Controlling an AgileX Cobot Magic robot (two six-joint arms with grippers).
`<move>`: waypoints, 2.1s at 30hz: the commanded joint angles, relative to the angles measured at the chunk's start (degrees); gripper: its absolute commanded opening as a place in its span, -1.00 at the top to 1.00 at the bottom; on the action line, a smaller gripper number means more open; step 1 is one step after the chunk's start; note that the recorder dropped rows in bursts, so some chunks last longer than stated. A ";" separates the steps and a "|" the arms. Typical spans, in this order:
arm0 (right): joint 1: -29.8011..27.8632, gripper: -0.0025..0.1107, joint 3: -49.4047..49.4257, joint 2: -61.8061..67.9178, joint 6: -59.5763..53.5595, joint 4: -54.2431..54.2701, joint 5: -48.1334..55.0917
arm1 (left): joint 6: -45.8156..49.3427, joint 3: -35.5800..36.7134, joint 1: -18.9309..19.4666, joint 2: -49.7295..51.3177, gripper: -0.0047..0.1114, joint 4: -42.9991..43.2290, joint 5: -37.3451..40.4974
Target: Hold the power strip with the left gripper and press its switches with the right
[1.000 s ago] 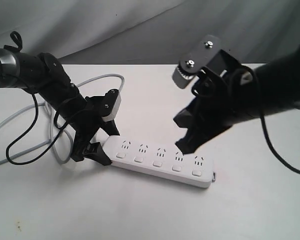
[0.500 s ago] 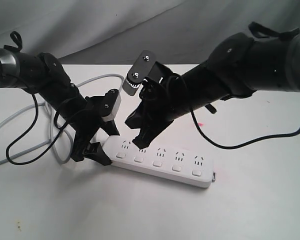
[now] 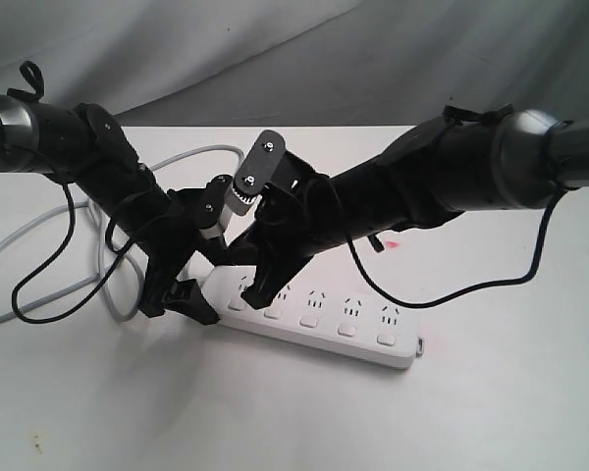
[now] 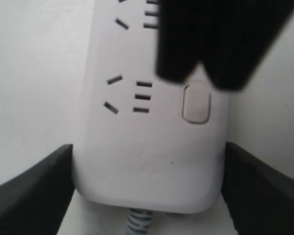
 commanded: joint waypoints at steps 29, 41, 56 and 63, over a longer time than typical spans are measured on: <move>1.85 0.10 4.14 1.05 -23.15 17.42 -3.45 | -0.31 -0.07 -0.23 -0.07 -0.23 1.36 -0.06; 2.30 0.10 4.14 3.60 -23.15 13.42 -7.97 | -0.31 -0.07 -0.23 -0.07 -0.23 1.36 -0.06; 3.97 0.10 2.77 3.83 -22.94 10.84 -11.10 | -0.31 -0.07 -0.23 -0.07 -0.23 1.36 -0.06; 4.07 0.10 2.77 4.17 -22.94 13.01 -12.88 | -0.31 -0.07 -0.23 -0.07 -0.23 1.36 -0.06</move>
